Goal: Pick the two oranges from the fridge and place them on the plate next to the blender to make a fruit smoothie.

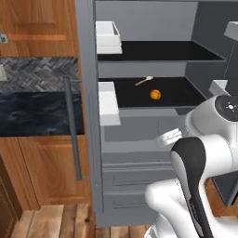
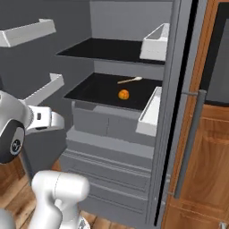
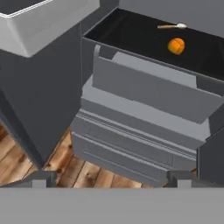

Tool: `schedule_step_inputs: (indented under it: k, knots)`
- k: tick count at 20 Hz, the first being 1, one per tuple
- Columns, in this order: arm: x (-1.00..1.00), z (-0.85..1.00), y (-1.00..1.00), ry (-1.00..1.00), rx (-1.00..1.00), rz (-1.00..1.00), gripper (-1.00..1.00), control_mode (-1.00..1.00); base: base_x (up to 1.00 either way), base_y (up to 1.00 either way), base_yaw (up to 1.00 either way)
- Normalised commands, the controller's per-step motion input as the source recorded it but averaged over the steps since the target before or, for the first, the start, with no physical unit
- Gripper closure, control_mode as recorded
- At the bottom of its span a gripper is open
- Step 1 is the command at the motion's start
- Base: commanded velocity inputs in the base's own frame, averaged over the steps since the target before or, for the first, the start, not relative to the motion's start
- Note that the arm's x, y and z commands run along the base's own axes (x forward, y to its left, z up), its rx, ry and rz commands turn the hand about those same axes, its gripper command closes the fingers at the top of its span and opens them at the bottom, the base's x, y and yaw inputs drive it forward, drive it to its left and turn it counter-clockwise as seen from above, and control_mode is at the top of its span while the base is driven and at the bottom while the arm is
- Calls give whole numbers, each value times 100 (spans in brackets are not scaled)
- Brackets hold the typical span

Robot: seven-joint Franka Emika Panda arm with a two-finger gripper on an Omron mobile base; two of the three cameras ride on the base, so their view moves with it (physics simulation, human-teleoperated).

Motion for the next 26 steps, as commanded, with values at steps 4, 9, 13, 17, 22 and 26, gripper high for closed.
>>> schedule_step_inputs:
  k: [4,9,13,17,22,26]
  knots:
    - [0,0,0,0,0,0,-100,100,-8,-32,-32]
    - [0,0,0,0,0,0,-100,100,52,1,-51]
    - [0,0,0,0,0,0,-100,100,39,13,-24]
    - [0,0,0,0,0,0,-100,100,32,29,-14]
    - [0,0,0,0,0,0,-100,100,58,25,-11]
    - [68,1,26,-7,2,-20,-100,-100,0,0,0]
